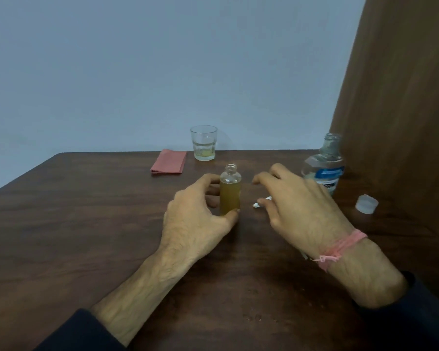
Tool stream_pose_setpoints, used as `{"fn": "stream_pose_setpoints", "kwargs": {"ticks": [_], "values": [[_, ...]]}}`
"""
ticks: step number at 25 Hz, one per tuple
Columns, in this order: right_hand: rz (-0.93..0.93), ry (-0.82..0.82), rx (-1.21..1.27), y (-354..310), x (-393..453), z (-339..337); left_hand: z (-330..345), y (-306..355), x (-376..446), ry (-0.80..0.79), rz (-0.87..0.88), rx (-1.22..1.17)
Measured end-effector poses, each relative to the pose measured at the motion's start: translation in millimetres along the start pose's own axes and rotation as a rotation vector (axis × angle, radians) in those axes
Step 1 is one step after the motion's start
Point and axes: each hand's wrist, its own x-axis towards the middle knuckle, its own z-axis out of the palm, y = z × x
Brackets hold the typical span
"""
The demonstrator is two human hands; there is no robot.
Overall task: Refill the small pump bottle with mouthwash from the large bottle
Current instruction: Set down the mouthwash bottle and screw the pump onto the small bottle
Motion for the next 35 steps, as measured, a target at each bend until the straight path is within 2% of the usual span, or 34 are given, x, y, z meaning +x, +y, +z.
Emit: {"fn": "stream_pose_setpoints", "kwargs": {"ticks": [11, 16, 20, 27, 32, 35], "values": [[0.127, -0.223, -0.150, 0.3, -0.5, 19.2, 3.3, -3.1, 3.4, -0.054, 0.037, -0.027], [0.113, -0.147, -0.161, 1.4, -0.1, 21.3, 3.0, 0.4, 1.5, -0.037, 0.062, -0.046], [0.122, -0.086, 0.109, 2.2, 2.3, 22.4, 3.7, -0.5, 2.2, -0.028, 0.057, -0.042], [0.060, 0.296, 0.435, 6.3, 6.3, 18.5, 2.4, -2.7, 4.8, -0.066, 0.071, -0.024], [-0.121, 0.755, 0.686, 10.7, 3.3, -1.1, 2.8, -1.8, 4.3, -0.069, 0.069, -0.038], [-0.252, 0.949, 0.686, 9.2, -1.7, -9.8, 2.1, -0.7, 3.1, -0.076, 0.069, -0.033]]}}
